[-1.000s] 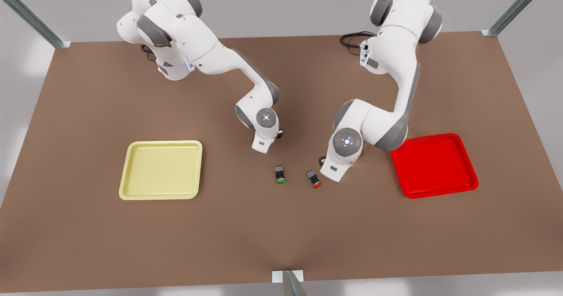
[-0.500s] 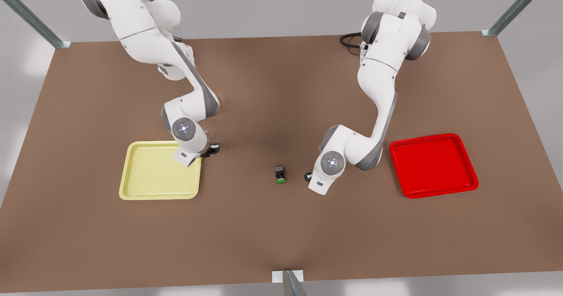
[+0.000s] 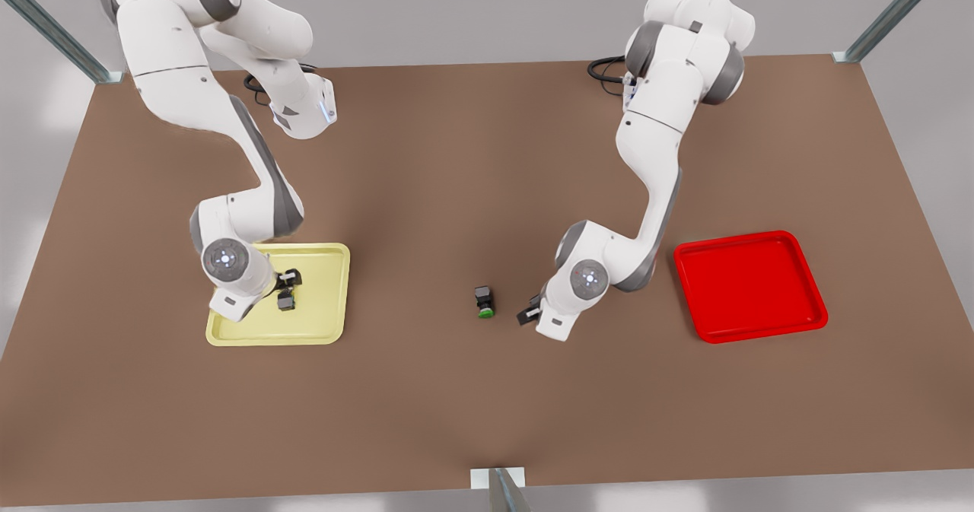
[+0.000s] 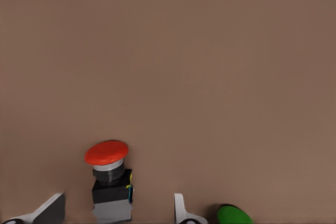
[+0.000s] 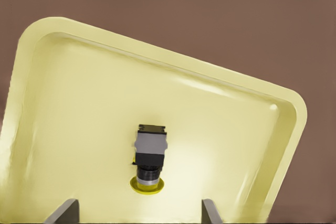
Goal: Place the switches on the corresponding trays according to their colors
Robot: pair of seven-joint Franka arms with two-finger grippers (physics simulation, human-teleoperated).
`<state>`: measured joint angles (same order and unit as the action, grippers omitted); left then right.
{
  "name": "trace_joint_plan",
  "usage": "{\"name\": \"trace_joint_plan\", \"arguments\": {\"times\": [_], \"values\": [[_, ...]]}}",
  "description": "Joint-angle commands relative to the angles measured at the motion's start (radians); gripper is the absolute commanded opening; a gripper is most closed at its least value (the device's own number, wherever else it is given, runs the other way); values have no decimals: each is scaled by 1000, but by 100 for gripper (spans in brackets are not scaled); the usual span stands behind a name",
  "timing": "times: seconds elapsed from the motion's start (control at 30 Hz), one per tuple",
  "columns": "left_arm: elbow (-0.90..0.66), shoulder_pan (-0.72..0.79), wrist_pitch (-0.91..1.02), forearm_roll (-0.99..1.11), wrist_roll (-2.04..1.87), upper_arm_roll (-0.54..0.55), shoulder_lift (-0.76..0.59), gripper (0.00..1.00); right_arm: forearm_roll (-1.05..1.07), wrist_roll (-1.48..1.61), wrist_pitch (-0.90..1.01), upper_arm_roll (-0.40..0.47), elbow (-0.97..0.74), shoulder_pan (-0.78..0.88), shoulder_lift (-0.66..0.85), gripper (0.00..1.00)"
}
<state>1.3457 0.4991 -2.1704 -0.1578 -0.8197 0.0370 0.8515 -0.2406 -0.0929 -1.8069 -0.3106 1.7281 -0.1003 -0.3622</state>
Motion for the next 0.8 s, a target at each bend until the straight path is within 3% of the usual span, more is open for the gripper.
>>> {"name": "trace_joint_plan", "arguments": {"times": [0.0, 0.07, 0.1, 0.23, 0.3, 0.77], "values": [[1, 1, 6, 62, 8, 0, 0, 100, 16, -14, 57, -7, -45, -2, -1, 100], [0, 9, 46, 100, 10, -2, 1, 100, 55, -25, 362, -45, -373, -2, -1, 100], [-2, 10, 46, 103, 10, -5, 6, 100, 49, -19, 386, -35, -432, 25, 14, 100], [-53, 30, 44, 96, -107, -22, 38, 100, 56, -18, 371, -33, -341, 22, 213, 100], [-59, 55, 43, 90, -210, -65, 49, 100, 56, -27, 376, -33, -340, 24, 213, 100], [-48, 32, 34, 106, -141, -63, 40, 100, 53, -33, 371, -38, -340, 11, 161, 100]]}}
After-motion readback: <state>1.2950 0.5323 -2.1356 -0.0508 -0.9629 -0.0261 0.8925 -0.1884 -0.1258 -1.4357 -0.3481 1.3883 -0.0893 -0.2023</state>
